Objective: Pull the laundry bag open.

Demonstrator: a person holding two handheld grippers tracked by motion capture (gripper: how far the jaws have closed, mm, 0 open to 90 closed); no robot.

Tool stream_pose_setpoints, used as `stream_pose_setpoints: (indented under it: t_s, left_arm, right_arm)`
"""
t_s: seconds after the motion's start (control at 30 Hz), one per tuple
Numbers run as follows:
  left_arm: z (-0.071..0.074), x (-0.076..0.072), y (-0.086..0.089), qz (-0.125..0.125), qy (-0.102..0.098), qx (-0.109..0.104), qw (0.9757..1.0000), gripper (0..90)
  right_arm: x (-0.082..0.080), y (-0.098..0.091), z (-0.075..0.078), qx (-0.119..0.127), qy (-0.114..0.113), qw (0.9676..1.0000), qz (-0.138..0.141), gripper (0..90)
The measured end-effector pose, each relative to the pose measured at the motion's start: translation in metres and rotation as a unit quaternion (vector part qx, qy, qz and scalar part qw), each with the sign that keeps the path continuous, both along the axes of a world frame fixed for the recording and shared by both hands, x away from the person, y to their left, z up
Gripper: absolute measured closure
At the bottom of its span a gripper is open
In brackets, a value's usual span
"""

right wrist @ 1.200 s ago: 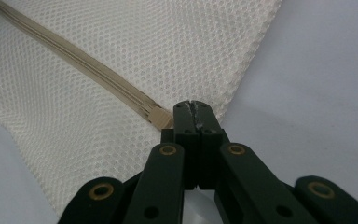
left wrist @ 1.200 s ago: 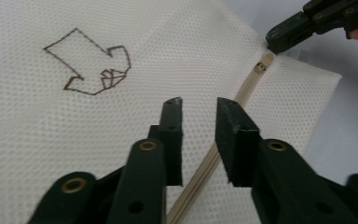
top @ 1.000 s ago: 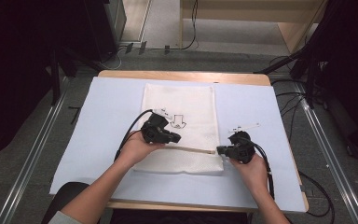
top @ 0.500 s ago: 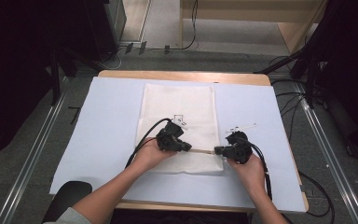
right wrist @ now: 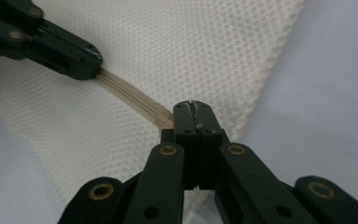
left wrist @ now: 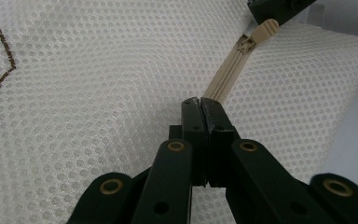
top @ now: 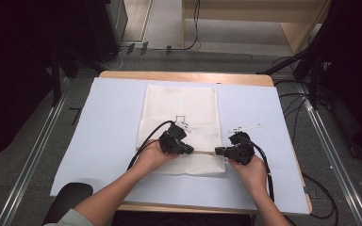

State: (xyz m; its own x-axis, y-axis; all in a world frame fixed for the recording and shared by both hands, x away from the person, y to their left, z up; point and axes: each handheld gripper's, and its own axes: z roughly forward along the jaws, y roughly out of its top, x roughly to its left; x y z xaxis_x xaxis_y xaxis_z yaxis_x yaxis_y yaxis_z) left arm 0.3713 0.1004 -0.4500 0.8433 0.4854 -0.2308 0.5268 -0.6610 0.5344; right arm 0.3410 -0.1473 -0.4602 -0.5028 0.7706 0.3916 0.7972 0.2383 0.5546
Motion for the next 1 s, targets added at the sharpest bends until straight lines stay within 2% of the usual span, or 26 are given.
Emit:
stream_pose_setpoints:
  t_s: [0.07,0.13,0.2,0.33,0.57,0.77,0.87,0.93,1.0]
  left_arm:
    - [0.0,0.0,0.0,-0.001,-0.001,0.001,1.0,89.9]
    - [0.0,0.0,0.0,-0.001,0.0,0.0,1.0,89.8]
    - [-0.001,0.0,0.0,0.0,-0.001,-0.002,1.0,89.9]
    - [-0.001,0.001,0.0,-0.001,0.001,-0.003,1.0,89.8]
    - [-0.001,0.001,0.001,0.0,0.002,-0.005,1.0,87.7]
    - [0.006,0.001,0.001,0.005,-0.003,-0.017,0.9998,85.5]
    - [0.008,0.0,-0.002,0.005,0.001,-0.027,0.9996,85.0]
    - [0.009,0.0,-0.005,-0.001,0.0,-0.021,0.9998,84.6]
    - [0.008,0.001,-0.008,0.0,0.007,-0.027,0.9996,84.1]
  right_arm:
    - [0.0,0.002,0.0,0.003,0.001,1.0,0.002,90.0]
    - [-0.003,0.007,0.003,-0.014,-0.012,0.9998,0.005,90.0]
    - [-0.003,0.007,0.004,-0.017,-0.014,0.9998,0.003,90.0]
    - [-0.001,0.005,0.003,-0.01,-0.011,0.9999,-0.001,90.0]
    - [0.0,0.017,0.001,-0.016,-0.015,0.9995,0.022,90.0]
    - [-0.001,0.009,0.004,-0.026,-0.024,0.9993,0.015,90.0]
    - [-0.002,0.003,0.004,-0.036,-0.026,0.9989,0.012,90.0]
    - [-0.003,0.001,0.002,-0.039,-0.025,0.9989,0.012,90.0]
    - [-0.004,0.001,0.001,-0.042,-0.027,0.9986,0.013,90.0]
